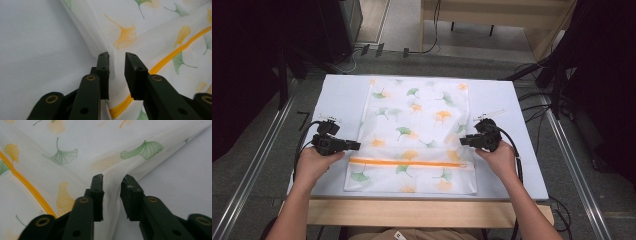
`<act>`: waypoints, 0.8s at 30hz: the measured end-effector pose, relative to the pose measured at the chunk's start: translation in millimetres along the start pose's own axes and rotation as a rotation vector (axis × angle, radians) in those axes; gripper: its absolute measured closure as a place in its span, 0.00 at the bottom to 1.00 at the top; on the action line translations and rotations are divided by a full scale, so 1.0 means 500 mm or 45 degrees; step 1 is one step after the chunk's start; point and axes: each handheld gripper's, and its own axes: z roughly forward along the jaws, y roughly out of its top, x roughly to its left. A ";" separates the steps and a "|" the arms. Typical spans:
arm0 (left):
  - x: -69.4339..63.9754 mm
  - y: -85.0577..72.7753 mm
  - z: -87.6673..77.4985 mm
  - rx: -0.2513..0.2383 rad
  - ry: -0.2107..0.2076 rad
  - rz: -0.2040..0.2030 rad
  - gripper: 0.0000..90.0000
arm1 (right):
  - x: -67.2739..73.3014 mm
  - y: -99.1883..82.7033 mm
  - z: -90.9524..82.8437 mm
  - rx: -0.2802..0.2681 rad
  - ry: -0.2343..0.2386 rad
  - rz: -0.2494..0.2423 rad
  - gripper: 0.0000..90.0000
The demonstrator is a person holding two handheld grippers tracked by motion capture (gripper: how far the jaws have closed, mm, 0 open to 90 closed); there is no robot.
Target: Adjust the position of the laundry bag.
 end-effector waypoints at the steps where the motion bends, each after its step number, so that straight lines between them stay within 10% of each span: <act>1: -0.002 0.000 -0.001 -0.014 -0.005 -0.003 0.76 | -0.001 0.000 -0.001 0.001 0.003 0.007 0.75; 11: -0.034 0.002 -0.003 -0.050 -0.028 0.082 0.48 | 0.003 -0.009 -0.031 -0.051 0.015 0.000 0.65; 24: -0.085 0.018 0.022 -0.035 -0.071 0.187 0.42 | 0.013 -0.060 -0.085 -0.092 -0.001 0.001 0.64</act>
